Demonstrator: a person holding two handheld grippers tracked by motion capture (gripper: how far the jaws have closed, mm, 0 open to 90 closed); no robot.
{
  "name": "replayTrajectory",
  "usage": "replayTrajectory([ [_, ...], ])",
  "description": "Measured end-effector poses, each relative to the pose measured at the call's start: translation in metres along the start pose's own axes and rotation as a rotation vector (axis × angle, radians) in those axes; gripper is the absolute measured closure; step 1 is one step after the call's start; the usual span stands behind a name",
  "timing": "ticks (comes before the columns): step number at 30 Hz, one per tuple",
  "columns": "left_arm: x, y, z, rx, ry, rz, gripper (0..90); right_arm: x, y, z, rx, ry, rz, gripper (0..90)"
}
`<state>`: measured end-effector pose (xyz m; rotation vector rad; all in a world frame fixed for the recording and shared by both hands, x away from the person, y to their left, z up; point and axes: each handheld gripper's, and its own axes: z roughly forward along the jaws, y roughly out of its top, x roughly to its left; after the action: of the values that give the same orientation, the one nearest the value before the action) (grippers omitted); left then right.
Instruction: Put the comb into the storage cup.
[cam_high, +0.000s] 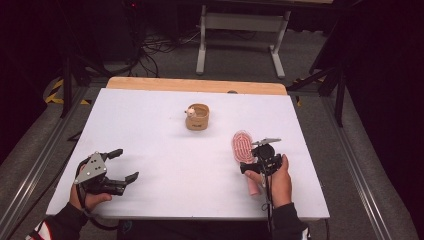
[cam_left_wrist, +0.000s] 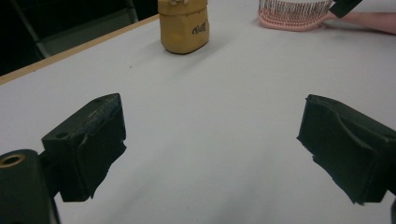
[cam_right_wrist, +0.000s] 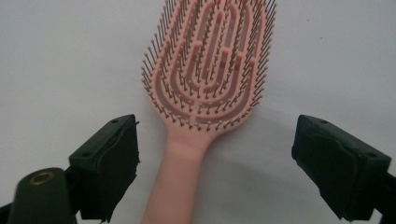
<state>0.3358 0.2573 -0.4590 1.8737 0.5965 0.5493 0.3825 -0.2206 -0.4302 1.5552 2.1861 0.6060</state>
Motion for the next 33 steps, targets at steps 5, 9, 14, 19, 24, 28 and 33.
replayTrajectory([
  [5,0.001,0.000,-0.003,-0.012,-0.001,-0.010,8.5,0.000,-0.005,0.016,0.062,0.032,-0.009,26.2],
  [9,0.001,-0.001,-0.002,-0.004,-0.008,-0.010,8.6,-0.003,-0.007,0.014,0.039,0.034,0.001,35.9],
  [14,0.000,-0.001,0.000,0.007,-0.008,-0.008,8.7,-0.008,-0.009,0.012,0.003,0.042,0.002,63.7],
  [19,0.000,-0.002,0.001,0.013,-0.011,-0.011,8.6,-0.013,-0.011,0.011,-0.015,0.047,-0.006,69.2],
  [24,-0.002,-0.002,0.002,0.018,-0.010,-0.009,8.6,-0.014,-0.013,0.011,-0.035,0.061,-0.025,69.5],
  [28,-0.001,-0.002,0.002,0.021,-0.007,-0.013,8.3,-0.013,-0.015,0.010,-0.060,0.067,-0.025,69.6],
  [33,0.001,-0.003,0.002,0.017,0.004,-0.018,8.2,-0.013,-0.016,0.005,-0.106,0.074,-0.033,69.6],
])
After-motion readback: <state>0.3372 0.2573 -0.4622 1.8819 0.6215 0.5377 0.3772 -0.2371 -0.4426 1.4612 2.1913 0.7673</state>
